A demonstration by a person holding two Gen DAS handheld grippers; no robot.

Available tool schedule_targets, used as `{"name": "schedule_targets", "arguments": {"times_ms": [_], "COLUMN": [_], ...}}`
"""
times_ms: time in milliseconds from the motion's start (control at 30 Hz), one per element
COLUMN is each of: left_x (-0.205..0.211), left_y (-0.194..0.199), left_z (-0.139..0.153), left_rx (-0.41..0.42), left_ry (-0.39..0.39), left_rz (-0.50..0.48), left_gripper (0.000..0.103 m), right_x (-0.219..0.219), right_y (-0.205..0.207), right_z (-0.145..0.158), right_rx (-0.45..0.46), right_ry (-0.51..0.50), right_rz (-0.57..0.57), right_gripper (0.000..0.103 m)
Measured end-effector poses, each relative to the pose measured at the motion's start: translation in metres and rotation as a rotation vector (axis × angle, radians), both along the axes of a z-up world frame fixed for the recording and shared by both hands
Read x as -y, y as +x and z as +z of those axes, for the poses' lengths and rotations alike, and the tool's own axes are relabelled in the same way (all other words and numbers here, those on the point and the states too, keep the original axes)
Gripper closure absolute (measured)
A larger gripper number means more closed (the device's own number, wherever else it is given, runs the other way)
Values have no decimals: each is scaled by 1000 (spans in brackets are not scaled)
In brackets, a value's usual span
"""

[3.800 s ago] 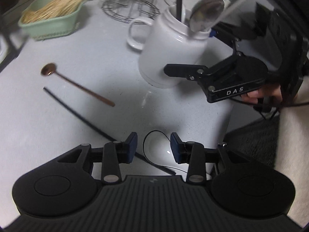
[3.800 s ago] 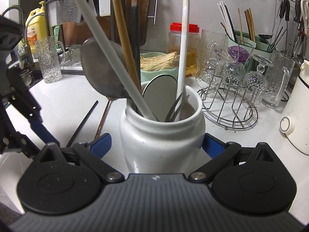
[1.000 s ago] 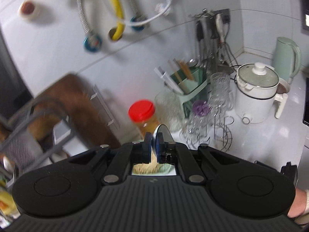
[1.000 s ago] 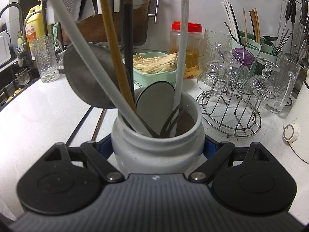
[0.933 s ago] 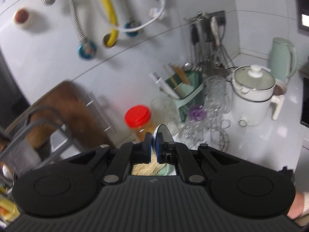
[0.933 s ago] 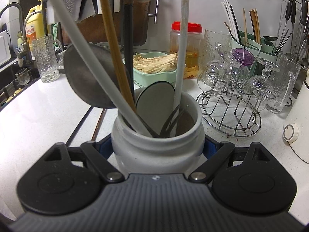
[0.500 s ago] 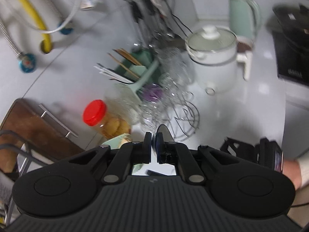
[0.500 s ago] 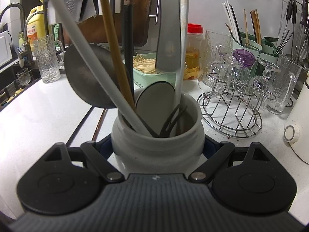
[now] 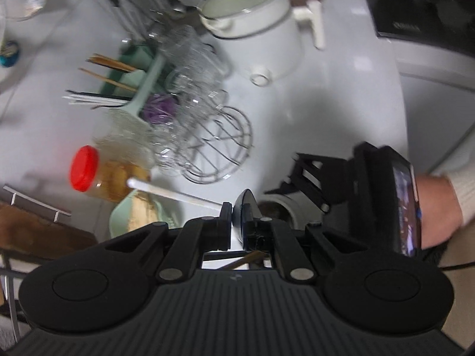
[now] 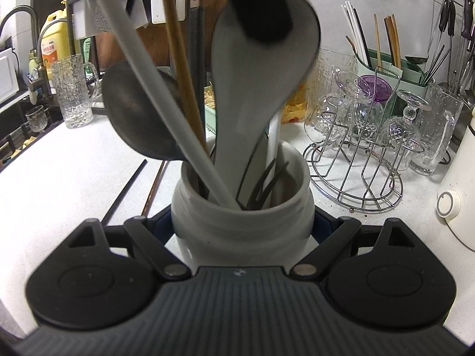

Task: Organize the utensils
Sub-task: 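Lower the white spoon into the jar and open the left gripper, then move the left gripper toward the long black chopstick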

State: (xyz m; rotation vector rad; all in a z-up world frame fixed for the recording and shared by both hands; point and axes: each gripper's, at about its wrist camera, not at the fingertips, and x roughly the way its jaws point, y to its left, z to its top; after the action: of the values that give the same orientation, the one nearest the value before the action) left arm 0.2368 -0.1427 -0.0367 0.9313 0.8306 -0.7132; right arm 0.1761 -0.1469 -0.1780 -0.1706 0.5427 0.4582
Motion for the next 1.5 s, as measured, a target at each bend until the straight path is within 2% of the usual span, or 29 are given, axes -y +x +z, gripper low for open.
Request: {"name": "schedule_targets", "arguments": {"times_ms": [167, 400, 600, 700, 767, 967, 1033, 1167, 1233, 1333, 1500], "left_x": [9, 7, -3, -12, -19, -44, -56, -85, -98, -123, -167], "left_y": [0, 8, 17, 23, 26, 23, 19, 10, 3, -11, -26], "left_z": [-14, -25, -19, -7, 3, 33, 44, 65, 75, 96, 121], "left_rx": [-55, -112, -160, -192, -200, -155, -135, -100, -47, 44, 128], "left_ry": [43, 35, -42, -134, -196, -352, -401, -504, -530, -574, -674], "left_rz": [-30, 20, 96, 157, 198, 307, 351, 447, 487, 568, 687], "left_gripper": [94, 93, 90, 72, 69, 67, 54, 46, 38, 33, 20], "right_x": [0, 1, 1, 1, 1, 1, 1, -1, -2, -4, -6], "right_y": [0, -1, -1, -1, 0, 1, 0, 1, 1, 2, 4], "right_z": [0, 0, 0, 0, 1, 1, 1, 1, 1, 2, 4], "right_rx": [2, 5, 5, 3, 1, -2, -6, -8, -9, -22, -44], "right_ry": [-4, -2, 1, 1, -1, 0, 3, -1, 1, -6, -9], "right_rz": [2, 7, 10, 11, 15, 15, 11, -4, -10, -20, -35], "right_gripper": [11, 11, 12, 12, 12, 12, 12, 12, 12, 12, 12]}}
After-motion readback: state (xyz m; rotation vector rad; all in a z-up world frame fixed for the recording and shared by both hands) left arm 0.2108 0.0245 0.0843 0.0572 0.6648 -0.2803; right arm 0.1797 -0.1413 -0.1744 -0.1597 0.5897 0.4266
